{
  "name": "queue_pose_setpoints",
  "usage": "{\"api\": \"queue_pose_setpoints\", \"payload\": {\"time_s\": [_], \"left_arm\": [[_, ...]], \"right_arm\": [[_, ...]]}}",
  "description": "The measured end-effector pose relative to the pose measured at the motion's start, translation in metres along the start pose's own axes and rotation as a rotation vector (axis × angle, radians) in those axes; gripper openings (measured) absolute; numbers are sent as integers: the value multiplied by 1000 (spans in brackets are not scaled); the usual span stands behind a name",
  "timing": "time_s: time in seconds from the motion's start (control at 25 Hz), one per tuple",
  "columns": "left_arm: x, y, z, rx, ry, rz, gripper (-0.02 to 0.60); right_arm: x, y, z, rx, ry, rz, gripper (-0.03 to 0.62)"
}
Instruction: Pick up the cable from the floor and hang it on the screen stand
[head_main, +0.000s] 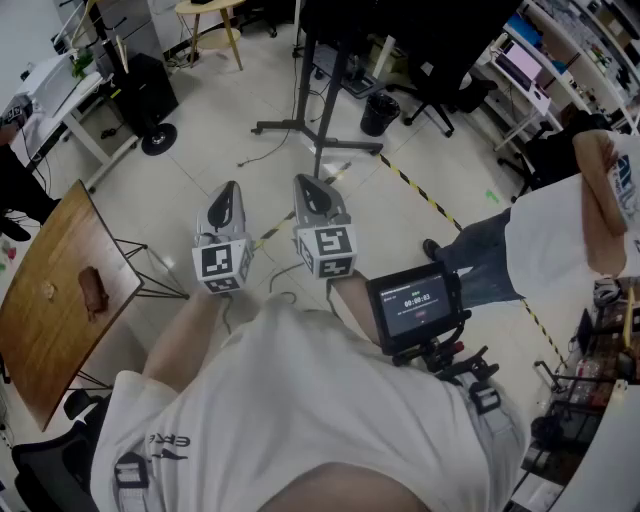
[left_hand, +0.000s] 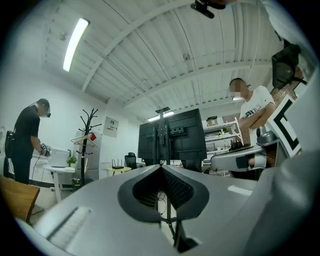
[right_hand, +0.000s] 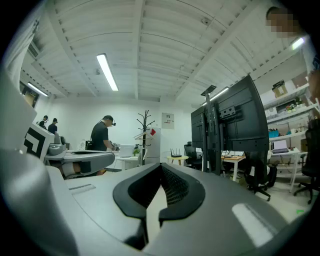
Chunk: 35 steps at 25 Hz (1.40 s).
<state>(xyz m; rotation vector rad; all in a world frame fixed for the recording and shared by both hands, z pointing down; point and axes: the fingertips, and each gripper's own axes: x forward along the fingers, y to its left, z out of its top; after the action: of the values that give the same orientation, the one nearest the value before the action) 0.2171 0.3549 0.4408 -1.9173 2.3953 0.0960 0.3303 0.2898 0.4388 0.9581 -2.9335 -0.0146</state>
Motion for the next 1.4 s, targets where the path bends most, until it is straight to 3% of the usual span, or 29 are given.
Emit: {"api": "queue_pose_setpoints", "payload": {"time_s": [0.28,0.72,1.04,1.4], "left_arm": [[7,-8,-5,14,-6,22,2],[42,-9,-18,34,38,137,2],[102,48,-39,27,39,135,2],[222,152,-40,15,49,73,2]], "right_arm": [[0,-13,-7,1,-9,8,14],[36,-69,-22,32,29,62,14],[114,-69,-32,15,48,60,14],[253,-72,-14,-10,81,-16,14]]}}
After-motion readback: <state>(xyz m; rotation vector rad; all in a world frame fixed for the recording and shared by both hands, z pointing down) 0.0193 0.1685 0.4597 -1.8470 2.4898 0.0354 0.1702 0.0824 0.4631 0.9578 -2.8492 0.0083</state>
